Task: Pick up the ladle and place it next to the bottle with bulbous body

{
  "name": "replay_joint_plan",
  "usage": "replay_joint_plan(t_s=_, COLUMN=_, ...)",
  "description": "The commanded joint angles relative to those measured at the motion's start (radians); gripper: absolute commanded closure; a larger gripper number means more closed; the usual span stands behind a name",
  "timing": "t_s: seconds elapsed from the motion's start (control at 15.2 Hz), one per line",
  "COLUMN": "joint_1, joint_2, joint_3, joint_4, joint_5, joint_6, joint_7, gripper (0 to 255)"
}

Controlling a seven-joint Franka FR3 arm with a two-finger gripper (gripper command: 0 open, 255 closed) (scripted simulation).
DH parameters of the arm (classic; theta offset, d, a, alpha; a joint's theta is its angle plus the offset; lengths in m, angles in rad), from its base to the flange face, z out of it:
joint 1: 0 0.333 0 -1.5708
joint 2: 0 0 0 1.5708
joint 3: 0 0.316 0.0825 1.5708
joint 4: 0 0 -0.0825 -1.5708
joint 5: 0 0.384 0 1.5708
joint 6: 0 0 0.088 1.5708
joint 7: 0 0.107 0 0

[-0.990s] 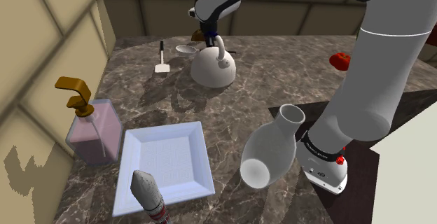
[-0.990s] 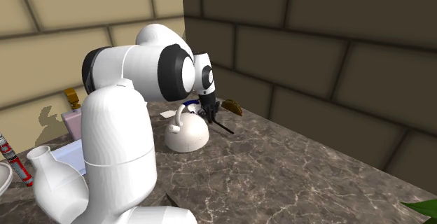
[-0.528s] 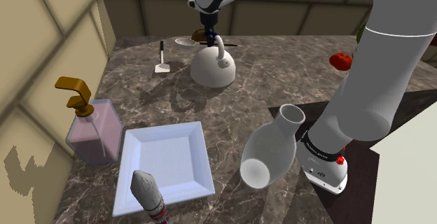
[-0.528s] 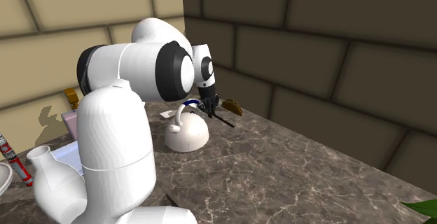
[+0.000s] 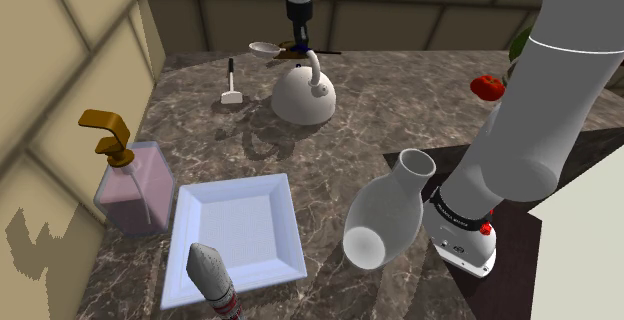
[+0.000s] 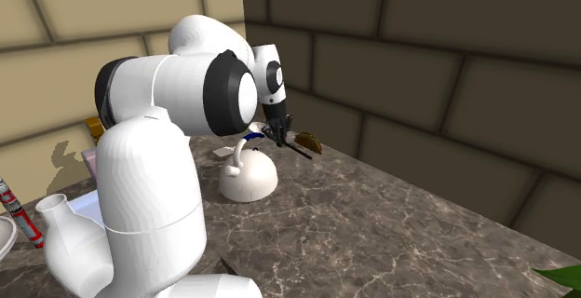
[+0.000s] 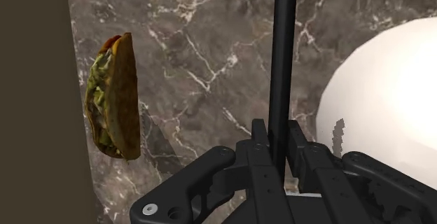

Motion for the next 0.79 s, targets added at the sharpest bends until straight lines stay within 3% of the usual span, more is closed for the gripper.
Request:
replay_joint_plan(t_s=0.0, joint_1=0.0, joint_2=-0.006, joint_3=0.0, joint_4=0.019, joint_5=0.0, joint_6=-0.025, joint_7=-0.004, gripper=255)
replay_joint_plan(t_s=0.73, joint_1=0.002, joint_2=-0.035, joint_3=-0.001, joint_4=0.129, joint_5=-0.001, joint_6=-0.163, joint_7=-0.017, gripper=255)
